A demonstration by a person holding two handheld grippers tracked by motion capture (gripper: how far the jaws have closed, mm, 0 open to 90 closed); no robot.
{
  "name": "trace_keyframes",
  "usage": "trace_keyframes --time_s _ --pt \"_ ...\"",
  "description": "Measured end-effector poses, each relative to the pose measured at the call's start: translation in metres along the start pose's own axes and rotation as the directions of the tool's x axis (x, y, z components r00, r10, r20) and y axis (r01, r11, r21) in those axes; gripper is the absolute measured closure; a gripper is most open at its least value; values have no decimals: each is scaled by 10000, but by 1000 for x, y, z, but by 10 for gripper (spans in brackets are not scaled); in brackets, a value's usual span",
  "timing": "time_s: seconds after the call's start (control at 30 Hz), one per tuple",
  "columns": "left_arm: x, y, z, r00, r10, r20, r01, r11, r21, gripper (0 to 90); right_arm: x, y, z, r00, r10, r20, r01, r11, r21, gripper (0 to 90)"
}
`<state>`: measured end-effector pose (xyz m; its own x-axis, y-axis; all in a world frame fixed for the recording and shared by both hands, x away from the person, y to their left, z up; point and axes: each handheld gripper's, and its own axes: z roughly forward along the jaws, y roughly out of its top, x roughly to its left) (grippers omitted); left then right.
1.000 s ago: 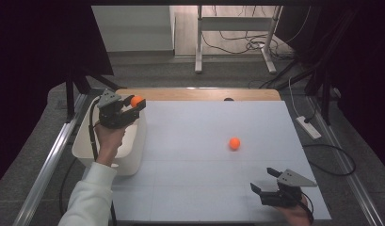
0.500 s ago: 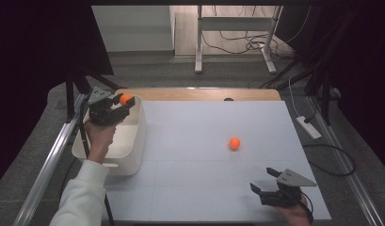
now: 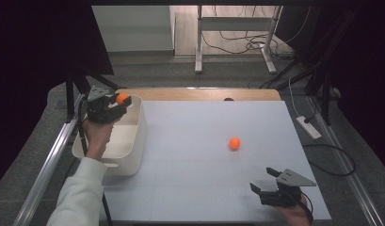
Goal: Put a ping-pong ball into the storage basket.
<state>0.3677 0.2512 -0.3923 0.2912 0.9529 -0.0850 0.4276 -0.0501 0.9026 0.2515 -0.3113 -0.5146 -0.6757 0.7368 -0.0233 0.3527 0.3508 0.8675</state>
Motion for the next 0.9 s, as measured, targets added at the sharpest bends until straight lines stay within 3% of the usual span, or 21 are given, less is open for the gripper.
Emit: trace_keyframes --time_s 0.47,0.67,0.9 --pt "14 -5 22 9984 -38 -562 95 9947 1022 500 0 0 0 10000 39 8 -39 10000 -12 125" --pt "20 -7 32 9968 -49 -804 191 9840 1769 500 0 0 0 10000 -9 25 9 10000 10 125" --pt "20 -9 39 9974 -33 -718 213 9676 2516 500 0 0 0 10000 -2 27 2 10000 -5 125"
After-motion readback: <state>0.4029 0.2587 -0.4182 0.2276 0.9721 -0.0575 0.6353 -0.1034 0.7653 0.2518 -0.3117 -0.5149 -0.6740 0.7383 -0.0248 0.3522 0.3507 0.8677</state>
